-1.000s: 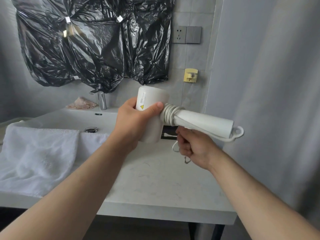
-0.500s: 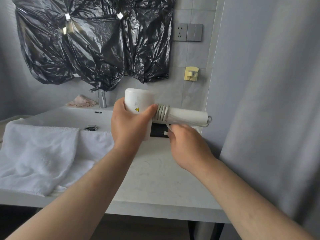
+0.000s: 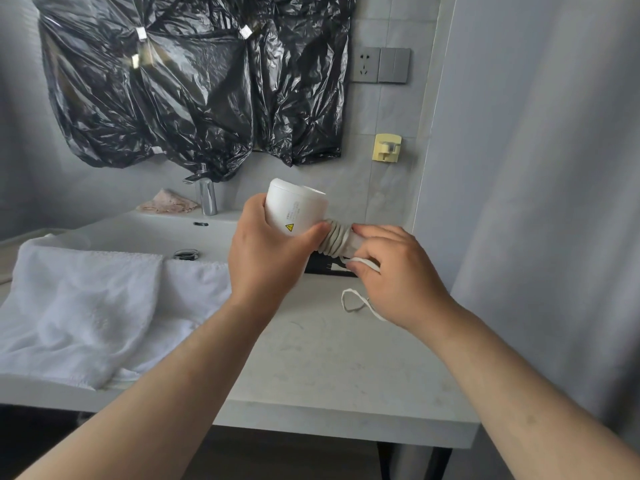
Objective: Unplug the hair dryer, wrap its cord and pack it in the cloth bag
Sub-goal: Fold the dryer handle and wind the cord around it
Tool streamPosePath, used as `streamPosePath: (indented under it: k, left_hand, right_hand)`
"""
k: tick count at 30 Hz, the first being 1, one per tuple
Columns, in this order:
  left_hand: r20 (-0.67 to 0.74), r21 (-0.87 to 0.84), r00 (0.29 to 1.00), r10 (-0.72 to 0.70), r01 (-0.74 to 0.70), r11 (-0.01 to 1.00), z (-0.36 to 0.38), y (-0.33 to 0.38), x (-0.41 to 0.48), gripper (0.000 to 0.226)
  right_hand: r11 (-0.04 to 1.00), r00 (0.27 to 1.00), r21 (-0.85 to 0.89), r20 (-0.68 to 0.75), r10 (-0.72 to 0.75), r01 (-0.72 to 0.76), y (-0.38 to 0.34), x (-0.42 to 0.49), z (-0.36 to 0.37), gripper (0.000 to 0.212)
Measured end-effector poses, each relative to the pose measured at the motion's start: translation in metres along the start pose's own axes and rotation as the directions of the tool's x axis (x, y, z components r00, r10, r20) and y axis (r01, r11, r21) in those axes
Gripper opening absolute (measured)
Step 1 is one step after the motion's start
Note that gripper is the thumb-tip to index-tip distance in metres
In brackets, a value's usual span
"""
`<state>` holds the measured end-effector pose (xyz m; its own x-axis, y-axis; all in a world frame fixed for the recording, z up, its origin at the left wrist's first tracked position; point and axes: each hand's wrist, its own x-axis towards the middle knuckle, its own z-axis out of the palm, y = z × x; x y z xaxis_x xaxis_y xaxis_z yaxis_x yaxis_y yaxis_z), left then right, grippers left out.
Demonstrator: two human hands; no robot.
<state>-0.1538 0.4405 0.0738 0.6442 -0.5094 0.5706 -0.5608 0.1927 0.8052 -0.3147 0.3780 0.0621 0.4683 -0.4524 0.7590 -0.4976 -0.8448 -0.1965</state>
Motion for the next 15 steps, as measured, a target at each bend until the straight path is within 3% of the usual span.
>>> streamPosePath:
  k: [3, 7, 15]
  left_hand:
    - [0.032, 0.044, 0.999, 0.016, -0.018, 0.999, 0.0, 0.0, -0.002, 0.051]
    - [0.133, 0.129, 0.986, 0.098, -0.116, 0.985, 0.005, -0.002, -0.004, 0.058]
    - [0.163, 0.136, 0.982, 0.094, -0.116, 0.984, 0.0, -0.004, 0.001, 0.059]
  right_hand:
    - [0.997, 0.999, 0.072, 0.046, 0.018, -0.022, -0.002, 0.0, -0.002, 0.012]
    - [0.999, 0.987, 0.046, 0.163, 0.012, -0.019, -0.009, 0.004, -0.006, 0.022]
    - [0.938, 0.965, 0.25, 0.173, 0.2, -0.239, -0.005, 0.002, -0.013, 0.002]
